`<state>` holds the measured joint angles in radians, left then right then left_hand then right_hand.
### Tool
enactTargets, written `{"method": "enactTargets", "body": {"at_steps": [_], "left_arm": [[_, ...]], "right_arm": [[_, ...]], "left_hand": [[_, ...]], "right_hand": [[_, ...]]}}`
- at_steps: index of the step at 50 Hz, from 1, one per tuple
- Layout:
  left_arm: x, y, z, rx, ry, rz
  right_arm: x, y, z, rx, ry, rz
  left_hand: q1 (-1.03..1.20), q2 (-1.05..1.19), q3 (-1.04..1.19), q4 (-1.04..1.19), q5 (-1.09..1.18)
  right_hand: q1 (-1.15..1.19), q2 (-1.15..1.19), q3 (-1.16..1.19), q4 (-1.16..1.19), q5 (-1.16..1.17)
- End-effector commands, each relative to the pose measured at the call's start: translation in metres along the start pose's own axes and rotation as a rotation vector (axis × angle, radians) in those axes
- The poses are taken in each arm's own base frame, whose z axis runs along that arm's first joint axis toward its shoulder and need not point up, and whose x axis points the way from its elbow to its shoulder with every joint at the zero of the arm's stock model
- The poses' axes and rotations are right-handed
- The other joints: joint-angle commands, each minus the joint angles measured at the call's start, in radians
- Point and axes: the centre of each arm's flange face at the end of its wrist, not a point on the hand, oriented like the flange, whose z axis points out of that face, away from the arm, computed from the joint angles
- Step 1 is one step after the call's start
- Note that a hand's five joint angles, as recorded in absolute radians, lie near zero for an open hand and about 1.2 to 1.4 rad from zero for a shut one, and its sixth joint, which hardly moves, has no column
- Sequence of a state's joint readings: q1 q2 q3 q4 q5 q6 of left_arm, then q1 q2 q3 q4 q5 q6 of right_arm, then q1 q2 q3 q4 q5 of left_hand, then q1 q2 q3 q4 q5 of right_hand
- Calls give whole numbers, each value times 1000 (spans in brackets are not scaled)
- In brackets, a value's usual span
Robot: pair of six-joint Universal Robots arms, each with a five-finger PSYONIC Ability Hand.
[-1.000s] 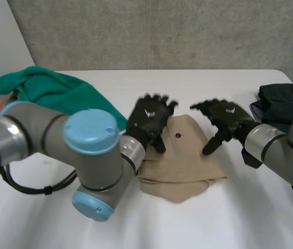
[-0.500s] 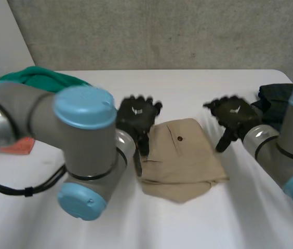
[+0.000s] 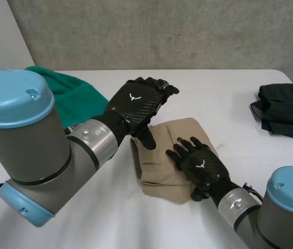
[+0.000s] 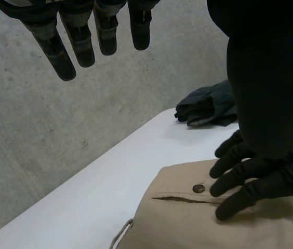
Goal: Fold the laundry.
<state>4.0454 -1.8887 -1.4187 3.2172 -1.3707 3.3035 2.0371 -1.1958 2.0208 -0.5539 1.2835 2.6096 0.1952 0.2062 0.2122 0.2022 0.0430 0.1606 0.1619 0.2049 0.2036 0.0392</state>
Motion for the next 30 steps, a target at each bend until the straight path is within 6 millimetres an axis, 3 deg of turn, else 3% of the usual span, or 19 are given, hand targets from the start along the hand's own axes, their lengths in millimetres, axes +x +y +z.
{"method": "enactTargets", "body": {"at_steps": [1, 15, 20, 24, 30], "left_arm": [[0, 2, 1, -6, -6, -2], [1, 6, 0, -17, -2, -4], [2, 7, -1, -20, 1, -5], [2, 8, -1, -23, 2, -5], [2, 5, -1, -12, 2, -3]], "right_arm": [[4, 9, 20, 33, 60, -51], [14, 6, 44, 78, 95, -65], [22, 1, 58, 107, 116, -67], [30, -7, 68, 140, 134, -66], [50, -27, 81, 208, 183, -71]], "left_hand": [[1, -10, -16, -6, -22], [1, -10, -16, -6, -22], [1, -10, -16, -6, -22], [1, -10, -16, -6, -22], [1, -10, -16, -6, -22]], "right_hand": [[14, 13, -30, -29, -39], [141, 140, 97, 98, 88], [596, 595, 552, 553, 543], [1224, 1223, 1180, 1181, 1171], [1236, 1234, 1191, 1193, 1183]]}}
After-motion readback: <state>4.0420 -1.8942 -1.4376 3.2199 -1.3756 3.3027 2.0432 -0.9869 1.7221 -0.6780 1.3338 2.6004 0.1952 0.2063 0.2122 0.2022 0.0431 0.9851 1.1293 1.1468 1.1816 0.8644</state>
